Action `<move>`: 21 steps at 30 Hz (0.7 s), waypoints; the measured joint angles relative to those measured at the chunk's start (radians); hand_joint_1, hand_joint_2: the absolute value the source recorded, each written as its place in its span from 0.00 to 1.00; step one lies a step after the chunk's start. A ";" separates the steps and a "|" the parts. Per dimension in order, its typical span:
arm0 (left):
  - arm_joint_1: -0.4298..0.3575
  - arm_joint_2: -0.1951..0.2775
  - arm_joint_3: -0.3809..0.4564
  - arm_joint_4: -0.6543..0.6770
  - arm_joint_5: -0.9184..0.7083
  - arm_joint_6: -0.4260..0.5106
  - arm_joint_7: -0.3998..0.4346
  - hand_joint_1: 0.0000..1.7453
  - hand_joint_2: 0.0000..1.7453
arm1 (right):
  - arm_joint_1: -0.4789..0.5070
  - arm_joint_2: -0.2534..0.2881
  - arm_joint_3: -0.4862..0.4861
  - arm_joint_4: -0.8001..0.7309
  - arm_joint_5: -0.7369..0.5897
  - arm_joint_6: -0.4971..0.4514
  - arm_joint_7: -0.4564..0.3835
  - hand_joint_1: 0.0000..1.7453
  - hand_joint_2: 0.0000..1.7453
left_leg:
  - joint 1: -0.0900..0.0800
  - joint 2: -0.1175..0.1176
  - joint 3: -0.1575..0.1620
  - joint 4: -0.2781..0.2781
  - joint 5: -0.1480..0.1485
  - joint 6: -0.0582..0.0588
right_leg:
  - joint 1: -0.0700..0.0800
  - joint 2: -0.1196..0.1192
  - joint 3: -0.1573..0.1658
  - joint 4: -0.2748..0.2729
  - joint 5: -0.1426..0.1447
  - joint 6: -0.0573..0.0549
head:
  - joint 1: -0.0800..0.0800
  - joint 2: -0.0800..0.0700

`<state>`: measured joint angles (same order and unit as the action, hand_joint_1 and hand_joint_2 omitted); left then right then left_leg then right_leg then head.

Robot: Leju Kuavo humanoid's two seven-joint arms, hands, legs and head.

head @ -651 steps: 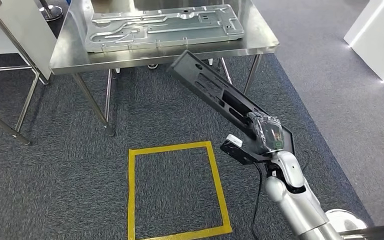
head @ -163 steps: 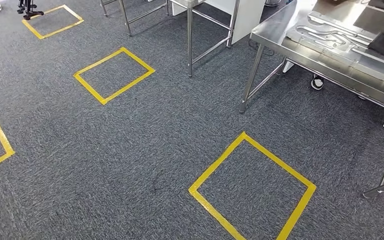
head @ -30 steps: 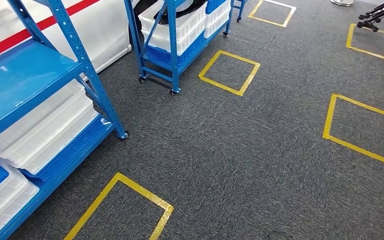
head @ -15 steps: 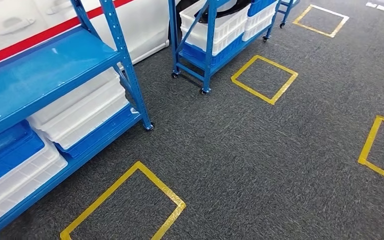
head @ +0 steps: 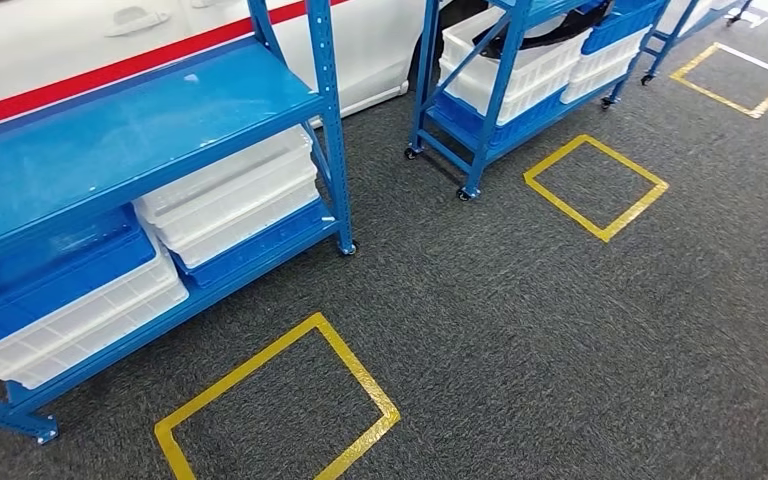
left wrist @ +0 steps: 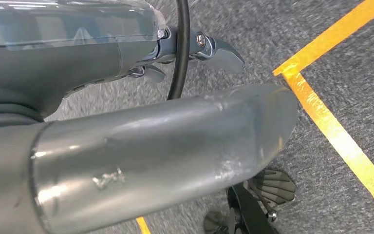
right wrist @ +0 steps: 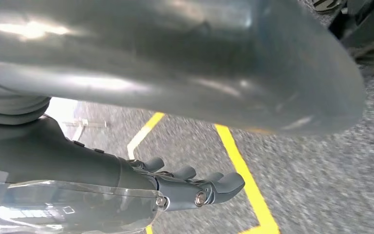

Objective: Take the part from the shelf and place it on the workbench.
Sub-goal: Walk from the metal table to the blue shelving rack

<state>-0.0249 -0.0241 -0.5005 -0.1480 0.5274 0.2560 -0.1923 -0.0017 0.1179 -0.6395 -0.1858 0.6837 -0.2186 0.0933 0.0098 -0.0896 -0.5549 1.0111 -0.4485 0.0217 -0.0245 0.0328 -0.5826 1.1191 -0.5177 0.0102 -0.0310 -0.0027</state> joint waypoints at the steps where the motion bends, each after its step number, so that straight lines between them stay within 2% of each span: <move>1: -0.001 -0.001 0.000 0.000 0.000 0.000 0.000 0.00 0.00 | 0.000 0.000 0.000 0.000 0.000 0.000 0.000 0.00 0.00 | -0.001 -0.013 -0.003 0.003 -0.001 -0.006 | 0.000 0.017 0.019 -0.049 0.020 -0.002 | 0.000 0.000; 2: -0.002 -0.001 0.000 0.000 0.000 0.000 0.000 0.00 0.00 | 0.000 0.000 -0.001 0.000 0.000 0.000 0.000 0.00 0.00 | -0.001 -0.024 -0.007 0.006 -0.001 -0.012 | 0.000 0.030 0.029 -0.078 0.028 -0.004 | 0.000 0.000; 3: -0.001 -0.001 0.000 0.000 0.000 -0.001 -0.001 0.00 0.00 | -0.001 0.000 -0.001 0.000 0.001 0.000 0.000 0.00 0.00 | -0.001 -0.034 -0.011 0.006 0.000 -0.020 | 0.002 0.032 0.032 -0.088 0.026 -0.006 | 0.000 0.000; 4: 0.001 -0.001 0.000 0.000 0.000 -0.001 -0.002 0.00 0.00 | -0.004 0.000 -0.001 0.000 0.001 0.000 0.000 0.00 0.00 | 0.000 -0.043 -0.014 0.005 0.001 -0.027 | 0.001 0.022 0.033 -0.091 0.028 -0.010 | 0.000 0.000; 5: 0.004 -0.001 0.000 0.000 0.000 -0.002 -0.002 0.00 0.00 | -0.006 0.000 -0.002 0.000 0.002 0.000 -0.001 0.00 0.00 | 0.002 -0.043 -0.015 0.006 0.000 -0.032 | 0.001 0.010 0.035 -0.095 0.030 -0.015 | 0.000 0.000; 6: 0.006 -0.001 0.000 0.000 0.000 -0.004 -0.003 0.00 0.00 | -0.007 0.000 -0.002 0.000 0.002 0.000 0.000 0.00 0.00 | 0.001 -0.026 -0.020 0.017 -0.008 -0.037 | -0.001 -0.002 0.038 -0.100 0.033 -0.021 | 0.000 0.000; 7: 0.006 -0.001 -0.001 0.000 0.000 -0.004 -0.004 0.00 0.00 | -0.006 -0.001 -0.002 0.000 0.003 0.000 0.000 0.00 0.00 | 0.001 0.001 -0.033 0.047 -0.028 -0.041 | -0.002 -0.016 0.039 -0.105 0.035 -0.029 | 0.000 0.000; 9: 0.002 -0.001 -0.001 0.000 0.000 -0.006 -0.006 0.00 0.00 | -0.001 -0.005 -0.002 0.000 0.004 0.000 0.000 0.00 0.00 | 0.001 0.060 -0.084 0.158 -0.093 -0.049 | 0.002 -0.045 0.040 -0.107 0.035 -0.038 | 0.000 0.000; 10: 0.000 -0.001 -0.001 0.000 -0.001 -0.006 -0.007 0.00 0.00 | 0.001 -0.008 -0.003 0.000 0.005 0.001 0.000 0.00 0.00 | 0.003 0.071 -0.113 0.221 -0.122 -0.052 | 0.004 -0.061 0.040 -0.107 0.033 -0.040 | 0.000 0.000; 11: 0.000 -0.001 -0.001 0.000 -0.001 -0.006 -0.007 0.00 0.00 | 0.002 -0.012 -0.003 0.000 0.005 0.001 0.000 0.00 0.00 | 0.003 0.076 -0.131 0.263 -0.136 -0.055 | 0.005 -0.076 0.040 -0.106 0.032 -0.041 | 0.000 0.000; 12: 0.001 -0.001 -0.001 0.000 -0.001 -0.006 -0.007 0.00 0.00 | 0.002 -0.016 -0.003 0.000 0.005 0.001 0.000 0.00 0.00 | 0.004 0.079 -0.134 0.275 -0.132 -0.057 | 0.005 -0.090 0.040 -0.106 0.031 -0.040 | 0.000 0.000; 13: 0.002 -0.001 -0.001 0.000 -0.001 -0.006 -0.008 0.00 0.00 | 0.001 -0.018 -0.003 0.000 0.005 0.001 0.000 0.00 0.00 | 0.004 0.085 -0.117 0.247 -0.110 -0.059 | 0.005 -0.102 0.041 -0.104 0.029 -0.039 | 0.000 0.000; 14: 0.003 0.000 -0.001 0.000 -0.001 -0.006 -0.008 0.00 0.00 | 0.000 -0.019 -0.003 0.000 0.006 0.001 0.000 0.00 0.00 | 0.004 0.100 -0.084 0.188 -0.078 -0.059 | 0.004 -0.114 0.042 -0.102 0.027 -0.036 | 0.000 0.000; 15: 0.002 0.000 -0.001 0.000 -0.001 -0.006 -0.008 0.00 0.00 | 0.000 -0.019 -0.003 0.000 0.006 0.001 0.000 0.00 0.00 | 0.003 0.126 -0.049 0.121 -0.054 -0.056 | 0.005 -0.126 0.044 -0.099 0.024 -0.033 | 0.000 0.000; 17: 0.000 0.000 -0.001 0.000 -0.001 -0.007 -0.009 0.00 0.00 | 0.000 -0.020 -0.003 0.000 0.007 0.001 0.000 0.00 0.00 | -0.002 0.162 -0.005 0.032 -0.027 -0.042 | 0.010 -0.147 0.048 -0.093 0.016 -0.021 | 0.000 0.000; 18: -0.001 0.000 -0.001 0.000 -0.001 -0.007 -0.010 0.00 0.00 | -0.002 -0.020 -0.003 0.000 0.007 0.001 0.000 0.00 0.00 | -0.005 0.164 -0.002 0.020 -0.028 -0.033 | 0.013 -0.158 0.050 -0.092 0.013 -0.015 | 0.000 0.000; 20: 0.003 0.000 -0.001 0.000 -0.001 -0.007 -0.010 0.00 0.00 | -0.008 -0.020 -0.003 0.000 0.008 0.001 0.000 0.00 0.00 | -0.005 0.140 -0.004 0.018 -0.024 -0.018 | 0.014 -0.173 0.057 -0.094 0.010 -0.004 | 0.000 0.000; 21: 0.004 0.000 -0.001 0.000 -0.001 -0.007 -0.010 0.00 0.00 | -0.011 -0.020 -0.003 0.000 0.008 0.001 0.000 0.00 0.00 | -0.003 0.130 -0.003 0.014 -0.021 -0.011 | 0.012 -0.163 0.059 -0.090 0.003 0.003 | 0.000 0.000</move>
<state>-0.0208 -0.0243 -0.5013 -0.1476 0.5264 0.2491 -0.2025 -0.0125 0.0982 -0.6429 -0.1855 0.6919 -0.2175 0.0932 0.0064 0.0399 -0.5575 1.0255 -0.4698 0.0103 -0.0128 -0.1305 -0.5236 1.0293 -0.5146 0.0132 -0.0311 -0.0027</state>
